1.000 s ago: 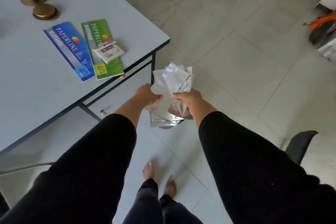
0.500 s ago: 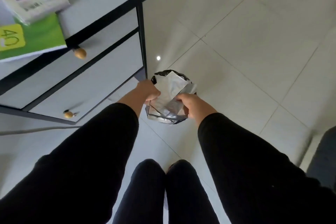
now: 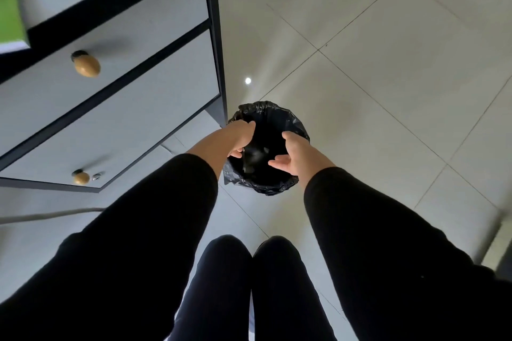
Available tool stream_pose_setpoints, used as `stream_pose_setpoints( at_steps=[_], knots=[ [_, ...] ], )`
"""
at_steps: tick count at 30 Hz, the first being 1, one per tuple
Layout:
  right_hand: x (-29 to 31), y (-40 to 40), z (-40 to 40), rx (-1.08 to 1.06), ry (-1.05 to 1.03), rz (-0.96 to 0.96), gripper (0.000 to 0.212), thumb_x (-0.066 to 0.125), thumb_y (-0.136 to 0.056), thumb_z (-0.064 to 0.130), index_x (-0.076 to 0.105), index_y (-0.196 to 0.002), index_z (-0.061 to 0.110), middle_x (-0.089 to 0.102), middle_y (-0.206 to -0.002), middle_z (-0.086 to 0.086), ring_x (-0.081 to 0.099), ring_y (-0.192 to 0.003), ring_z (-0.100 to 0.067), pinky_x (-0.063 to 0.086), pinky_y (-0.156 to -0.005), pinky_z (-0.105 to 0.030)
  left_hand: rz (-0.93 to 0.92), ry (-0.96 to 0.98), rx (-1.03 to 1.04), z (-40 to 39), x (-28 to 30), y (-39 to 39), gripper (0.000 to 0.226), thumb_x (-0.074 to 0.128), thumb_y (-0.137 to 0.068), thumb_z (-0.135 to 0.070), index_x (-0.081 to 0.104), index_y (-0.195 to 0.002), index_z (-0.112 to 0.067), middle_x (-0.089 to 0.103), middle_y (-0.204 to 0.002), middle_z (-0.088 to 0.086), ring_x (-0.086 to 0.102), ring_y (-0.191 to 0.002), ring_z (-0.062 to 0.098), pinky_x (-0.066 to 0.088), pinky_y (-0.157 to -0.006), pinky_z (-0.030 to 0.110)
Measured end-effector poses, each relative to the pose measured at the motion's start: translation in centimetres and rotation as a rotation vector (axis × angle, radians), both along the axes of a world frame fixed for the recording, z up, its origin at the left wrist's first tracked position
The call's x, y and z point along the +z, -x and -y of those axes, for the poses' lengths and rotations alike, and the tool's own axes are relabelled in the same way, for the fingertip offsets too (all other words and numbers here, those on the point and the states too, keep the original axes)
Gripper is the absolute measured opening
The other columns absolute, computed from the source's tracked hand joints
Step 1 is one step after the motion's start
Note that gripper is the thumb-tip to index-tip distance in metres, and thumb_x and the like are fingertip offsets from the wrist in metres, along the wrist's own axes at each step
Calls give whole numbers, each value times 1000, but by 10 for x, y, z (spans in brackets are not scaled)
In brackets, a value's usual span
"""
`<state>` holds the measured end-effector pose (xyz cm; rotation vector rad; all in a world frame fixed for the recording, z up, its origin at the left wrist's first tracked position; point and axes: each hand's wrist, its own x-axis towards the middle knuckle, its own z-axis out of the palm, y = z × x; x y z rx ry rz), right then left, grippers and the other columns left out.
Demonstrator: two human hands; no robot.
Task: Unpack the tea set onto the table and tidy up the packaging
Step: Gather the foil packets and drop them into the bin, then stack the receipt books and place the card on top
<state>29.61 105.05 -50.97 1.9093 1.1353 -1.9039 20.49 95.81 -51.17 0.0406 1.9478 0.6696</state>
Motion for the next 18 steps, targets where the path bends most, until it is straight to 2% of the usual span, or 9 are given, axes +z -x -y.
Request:
stream_pose_setpoints(
  at_steps=[3, 6, 10, 13, 14, 16, 18],
  knots=[
    [38, -2, 2, 24, -26, 15, 44, 47, -98, 30, 41, -139, 15, 55, -127, -19, 62, -108, -35, 55, -91, -42, -28, 37, -22, 4, 36, 0, 58, 25, -102, -42, 21, -151, -13, 35, -150, 9, 57, -115, 27, 51, -96, 38],
    [91, -3, 6, 41, -56, 9, 43, 46, -98, 28, 41, -139, 16, 57, -124, -18, 66, -101, -35, 57, -86, -38, -30, 18, 20, 7, 88, -3, 57, 28, -101, -42, 24, -150, -13, 40, -146, 8, 57, -114, 25, 52, -93, 35],
    [180, -4, 14, 100, -88, -38, 40, 46, -99, 25, 43, -137, 13, 57, -126, -18, 66, -103, -35, 57, -81, -36, -61, 16, 6, 16, 167, -11, 52, 31, -100, -38, 33, -145, -11, 49, -136, 9, 59, -110, 23, 53, -89, 33],
    [249, -4, 21, 139, -139, -106, 39, 44, -99, 25, 43, -137, 12, 57, -129, -16, 66, -104, -31, 57, -76, -34, -122, -7, -62, 28, 232, -13, 40, 37, -100, -22, 40, -137, -8, 55, -125, 10, 59, -98, 20, 54, -71, 27],
    [271, -3, 24, 165, -163, -146, 40, 44, -99, 24, 43, -137, 11, 55, -132, -17, 65, -104, -30, 56, -79, -35, -155, -21, -64, 32, 254, -13, 38, 36, -101, -21, 42, -135, -8, 57, -120, 10, 59, -96, 20, 54, -72, 28],
    [313, 3, 27, 217, -207, -213, 40, 43, -99, 22, 44, -137, 9, 53, -135, -17, 62, -109, -30, 54, -90, -37, -190, -87, -31, 41, 294, -10, 39, 31, -102, -31, 49, -125, -6, 58, -99, 9, 62, -95, 22, 54, -85, 33],
    [354, 16, 33, 218, -208, -225, 36, 43, -100, 18, 46, -135, 10, 54, -133, -15, 61, -113, -30, 53, -92, -36, -228, -147, 33, 52, 334, -5, 34, 31, -102, -35, 48, -107, -6, 53, -87, 6, 61, -89, 22, 53, -86, 32]
  ],
)
